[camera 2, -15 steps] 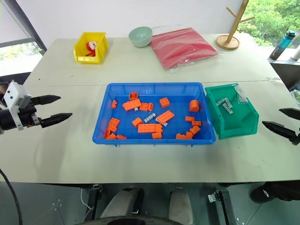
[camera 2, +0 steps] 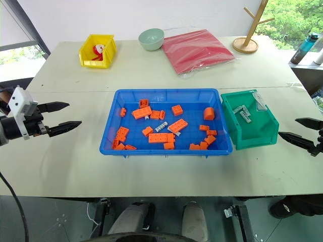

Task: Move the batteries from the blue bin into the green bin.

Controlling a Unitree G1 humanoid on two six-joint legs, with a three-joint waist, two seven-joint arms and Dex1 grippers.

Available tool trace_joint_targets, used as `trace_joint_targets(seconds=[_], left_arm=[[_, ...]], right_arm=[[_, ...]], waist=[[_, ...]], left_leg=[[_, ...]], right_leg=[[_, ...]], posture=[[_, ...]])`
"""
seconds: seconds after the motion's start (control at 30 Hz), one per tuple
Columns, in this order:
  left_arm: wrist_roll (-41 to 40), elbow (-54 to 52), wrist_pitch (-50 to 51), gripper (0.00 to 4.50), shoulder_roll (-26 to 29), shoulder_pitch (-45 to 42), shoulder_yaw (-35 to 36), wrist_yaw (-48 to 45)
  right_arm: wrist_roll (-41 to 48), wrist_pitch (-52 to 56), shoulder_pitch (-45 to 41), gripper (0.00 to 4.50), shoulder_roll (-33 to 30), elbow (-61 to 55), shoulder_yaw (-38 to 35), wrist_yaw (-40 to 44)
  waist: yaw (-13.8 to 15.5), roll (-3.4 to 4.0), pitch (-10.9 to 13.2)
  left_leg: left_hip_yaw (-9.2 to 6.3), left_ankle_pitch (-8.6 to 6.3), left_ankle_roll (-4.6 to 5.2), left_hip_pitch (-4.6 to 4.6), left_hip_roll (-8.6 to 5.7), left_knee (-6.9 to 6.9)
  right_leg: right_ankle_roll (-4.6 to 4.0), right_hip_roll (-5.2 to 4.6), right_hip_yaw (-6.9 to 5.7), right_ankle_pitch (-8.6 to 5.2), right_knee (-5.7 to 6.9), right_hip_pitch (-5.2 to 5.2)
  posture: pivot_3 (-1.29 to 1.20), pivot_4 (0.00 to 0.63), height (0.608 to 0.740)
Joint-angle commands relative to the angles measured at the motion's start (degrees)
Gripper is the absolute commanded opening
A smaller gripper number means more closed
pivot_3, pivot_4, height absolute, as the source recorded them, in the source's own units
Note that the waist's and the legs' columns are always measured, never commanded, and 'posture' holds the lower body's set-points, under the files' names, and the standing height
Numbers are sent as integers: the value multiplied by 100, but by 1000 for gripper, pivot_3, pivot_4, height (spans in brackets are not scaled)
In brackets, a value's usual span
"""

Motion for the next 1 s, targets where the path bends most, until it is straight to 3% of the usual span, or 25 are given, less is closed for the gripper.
trace_joint_targets(seconds=[0.03,0.27,0.33,0.4,0.53,0.63,1.0], left_arm=[[-190,-293,115,4500,45,-74,87,-88],[-677,-1113,728,4500,119,-100,-65,-336],[-824,-1507,858,4500,125,-56,-168,-398],[-905,-1746,914,4500,157,-14,-221,-460],[-905,-1968,951,4500,158,37,-271,-431],[-914,-2062,986,4500,149,69,-282,-379],[-1049,-2546,1138,4500,87,535,-41,-42]], right_arm=[[161,139,-378,4332,-182,-433,60,38],[443,682,-1886,4332,266,-2145,1225,-249],[281,952,-2820,4332,1012,-2763,2338,-470],[42,1096,-3474,4332,1694,-2971,3202,-564],[-563,1004,-4229,4332,2742,-2435,4239,-732],[-1002,725,-4606,4332,3260,-1948,4752,-781],[-1920,-388,-5638,4332,4640,804,5362,-645]], waist=[[-8,5,3],[-42,20,14],[71,11,20],[-157,8,29],[-155,4,31],[-138,-1,31],[-310,-4,33]], left_leg=[[0,0,0,0,0,0],[5,0,-1,-2,7,3],[3,-1,-2,-3,9,2],[-4,-3,-3,-20,3,26],[-4,3,-17,-25,20,22],[-31,3,-17,-88,3,37],[-32,7,-23,-98,4,40]], right_leg=[[0,0,0,0,0,0],[0,1,0,0,9,-9],[0,3,0,0,10,-10],[-1,2,0,1,10,-12],[-1,15,0,2,37,-36],[-3,12,-1,3,59,-97],[-6,15,-1,5,75,-115]], posture=[[0,150,717],[0,150,717],[0,150,717],[0,150,717],[0,150,717],[0,150,717],[0,150,717]])
